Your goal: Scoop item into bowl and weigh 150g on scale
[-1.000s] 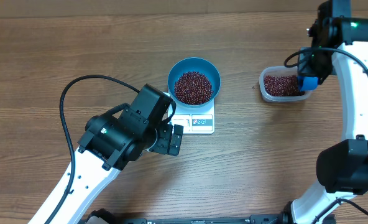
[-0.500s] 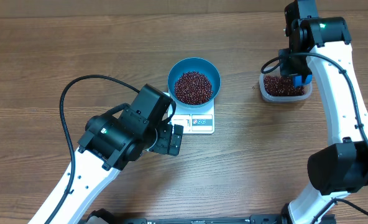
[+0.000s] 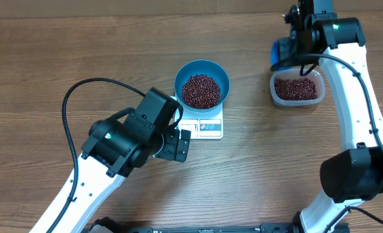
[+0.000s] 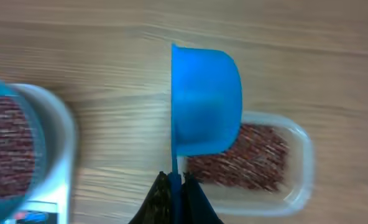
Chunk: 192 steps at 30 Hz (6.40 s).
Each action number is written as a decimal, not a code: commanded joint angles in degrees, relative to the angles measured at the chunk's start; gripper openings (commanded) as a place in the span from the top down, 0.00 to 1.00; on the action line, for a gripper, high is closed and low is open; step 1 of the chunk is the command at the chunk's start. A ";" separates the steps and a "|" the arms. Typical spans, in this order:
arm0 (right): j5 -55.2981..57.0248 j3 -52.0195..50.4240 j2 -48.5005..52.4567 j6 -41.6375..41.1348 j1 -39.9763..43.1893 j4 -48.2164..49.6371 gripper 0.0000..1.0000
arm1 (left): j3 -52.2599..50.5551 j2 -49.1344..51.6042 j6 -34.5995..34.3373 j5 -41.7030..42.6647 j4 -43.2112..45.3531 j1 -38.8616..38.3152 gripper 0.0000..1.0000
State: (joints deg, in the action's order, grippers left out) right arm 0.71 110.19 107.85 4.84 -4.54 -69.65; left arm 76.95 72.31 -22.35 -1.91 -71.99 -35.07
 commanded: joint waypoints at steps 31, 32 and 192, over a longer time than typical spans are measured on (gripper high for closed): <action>2.25 -11.52 -1.79 28.65 -24.72 10.99 0.96 | 0.02 -0.33 -0.39 0.07 0.04 -0.22 0.00; 3.50 -12.46 -1.75 28.65 -25.07 12.17 0.96 | 0.02 -0.33 -0.39 0.07 0.04 -0.22 0.00; -26.32 -12.94 -10.88 42.97 -13.77 8.33 0.96 | 0.02 -0.33 -0.39 0.04 0.04 -0.22 0.00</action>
State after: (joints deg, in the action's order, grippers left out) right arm -24.25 95.68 99.35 47.66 -18.15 -61.43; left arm 76.95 72.31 -22.35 -1.91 -71.99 -35.07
